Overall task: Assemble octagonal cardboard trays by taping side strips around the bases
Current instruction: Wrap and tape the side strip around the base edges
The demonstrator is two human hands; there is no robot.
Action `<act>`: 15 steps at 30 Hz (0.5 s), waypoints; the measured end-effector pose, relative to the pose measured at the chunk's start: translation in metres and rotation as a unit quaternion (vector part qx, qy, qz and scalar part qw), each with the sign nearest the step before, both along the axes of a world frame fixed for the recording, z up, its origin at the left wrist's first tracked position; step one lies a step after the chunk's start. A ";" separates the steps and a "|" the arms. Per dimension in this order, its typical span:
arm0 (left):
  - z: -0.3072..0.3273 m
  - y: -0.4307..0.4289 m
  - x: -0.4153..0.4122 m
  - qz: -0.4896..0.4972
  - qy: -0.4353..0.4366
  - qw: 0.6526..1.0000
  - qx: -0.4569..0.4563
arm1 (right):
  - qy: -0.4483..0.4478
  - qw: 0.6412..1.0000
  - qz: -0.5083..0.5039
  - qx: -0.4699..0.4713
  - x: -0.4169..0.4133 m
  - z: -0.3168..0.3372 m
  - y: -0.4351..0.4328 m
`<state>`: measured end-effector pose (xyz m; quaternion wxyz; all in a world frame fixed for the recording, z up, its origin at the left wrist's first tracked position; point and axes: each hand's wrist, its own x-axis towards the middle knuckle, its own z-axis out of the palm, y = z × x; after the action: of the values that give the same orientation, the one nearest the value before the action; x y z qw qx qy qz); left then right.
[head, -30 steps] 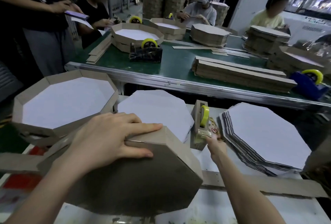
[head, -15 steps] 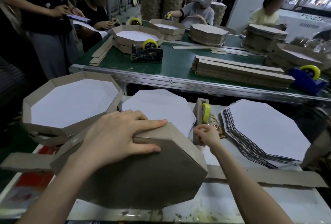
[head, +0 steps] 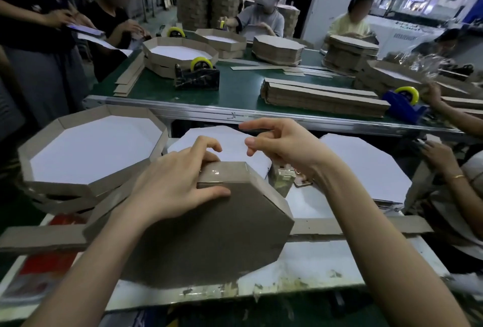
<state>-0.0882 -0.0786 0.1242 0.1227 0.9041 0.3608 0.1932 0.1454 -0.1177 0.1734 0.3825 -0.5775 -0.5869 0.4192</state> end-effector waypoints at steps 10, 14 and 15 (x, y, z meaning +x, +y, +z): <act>-0.001 -0.006 -0.008 -0.041 0.005 0.999 -0.001 | 0.023 0.995 0.004 -0.099 -0.015 -0.009 -0.018; 0.000 -0.008 -0.012 -0.050 0.008 0.999 0.001 | 0.017 0.993 -0.006 -0.119 -0.010 -0.013 -0.022; 0.000 -0.008 -0.012 -0.054 0.009 0.999 0.003 | 0.014 0.993 -0.010 -0.121 -0.010 -0.014 -0.023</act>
<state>-0.1003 -0.0868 0.1239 0.1273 0.9242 0.3122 0.1795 0.1358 -0.1404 0.1594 0.3219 -0.6194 -0.5210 0.4912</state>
